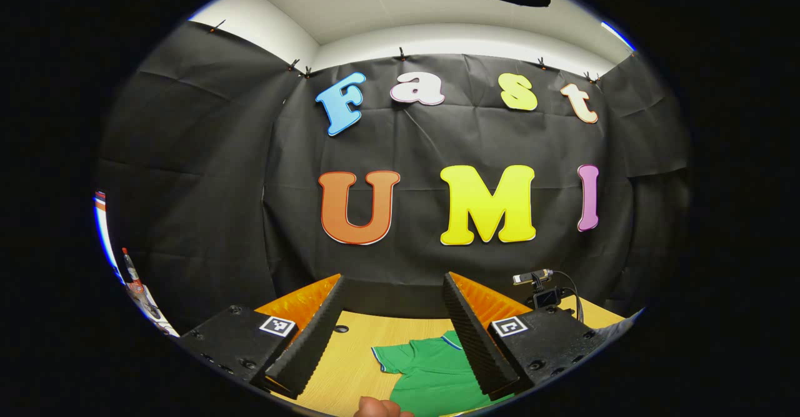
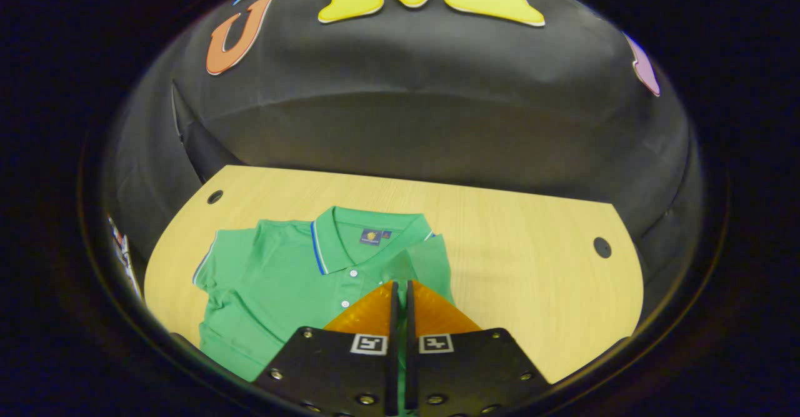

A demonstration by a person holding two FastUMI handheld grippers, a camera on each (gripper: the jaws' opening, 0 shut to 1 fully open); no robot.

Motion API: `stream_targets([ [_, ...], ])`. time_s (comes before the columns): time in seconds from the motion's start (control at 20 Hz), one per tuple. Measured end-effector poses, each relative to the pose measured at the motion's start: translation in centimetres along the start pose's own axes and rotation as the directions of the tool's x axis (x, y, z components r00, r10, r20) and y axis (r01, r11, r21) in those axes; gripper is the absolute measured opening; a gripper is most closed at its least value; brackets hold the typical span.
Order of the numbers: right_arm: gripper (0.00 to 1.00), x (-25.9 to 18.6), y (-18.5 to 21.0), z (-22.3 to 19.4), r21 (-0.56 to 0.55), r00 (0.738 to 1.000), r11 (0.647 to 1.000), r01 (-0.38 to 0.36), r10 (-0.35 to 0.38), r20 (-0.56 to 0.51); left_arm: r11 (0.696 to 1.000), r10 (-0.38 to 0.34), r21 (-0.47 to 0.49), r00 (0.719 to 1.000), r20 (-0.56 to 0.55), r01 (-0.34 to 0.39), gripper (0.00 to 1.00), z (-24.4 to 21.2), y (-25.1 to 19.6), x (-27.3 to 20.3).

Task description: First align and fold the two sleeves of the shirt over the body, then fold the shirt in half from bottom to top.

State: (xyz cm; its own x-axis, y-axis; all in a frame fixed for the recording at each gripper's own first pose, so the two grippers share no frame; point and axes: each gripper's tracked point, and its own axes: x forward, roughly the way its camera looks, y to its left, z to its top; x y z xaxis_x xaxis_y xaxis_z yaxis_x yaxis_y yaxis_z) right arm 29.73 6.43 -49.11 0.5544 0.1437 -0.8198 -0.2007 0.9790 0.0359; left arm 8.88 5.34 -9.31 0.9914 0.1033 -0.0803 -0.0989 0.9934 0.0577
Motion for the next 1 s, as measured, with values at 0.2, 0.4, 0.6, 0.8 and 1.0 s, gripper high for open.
stream_targets([
  [0.2,0.93,0.6,0.1,-0.5,0.085,1.000,0.996,-0.012,0.011,0.007,1.000,0.006,0.004,1.000,-0.005,-0.006,0.98,-0.2,0.2,-0.1],
  [0.4,0.94,-0.3,-0.9,0.0,0.058,1.000,0.998,0.008,-0.010,0.030,1.000,0.007,-0.010,0.999,-0.035,-0.007,0.98,-1.3,0.2,0.3],
  [0.6,0.94,-2.8,-2.9,2.1,0.041,0.994,0.999,0.033,-0.037,0.106,0.999,0.014,-0.031,0.995,-0.095,-0.017,0.98,-4.4,0.4,1.9],
  [0.8,0.94,-6.8,-5.5,4.9,0.024,0.974,0.997,0.070,-0.073,0.213,0.999,-0.001,-0.035,0.991,-0.132,-0.004,0.98,-7.0,0.3,4.2],
  [1.0,0.94,-11.9,-7.4,7.6,0.039,0.937,0.995,0.089,-0.097,0.336,0.999,-0.018,-0.040,0.981,-0.192,0.010,0.98,-10.7,0.1,6.4],
])
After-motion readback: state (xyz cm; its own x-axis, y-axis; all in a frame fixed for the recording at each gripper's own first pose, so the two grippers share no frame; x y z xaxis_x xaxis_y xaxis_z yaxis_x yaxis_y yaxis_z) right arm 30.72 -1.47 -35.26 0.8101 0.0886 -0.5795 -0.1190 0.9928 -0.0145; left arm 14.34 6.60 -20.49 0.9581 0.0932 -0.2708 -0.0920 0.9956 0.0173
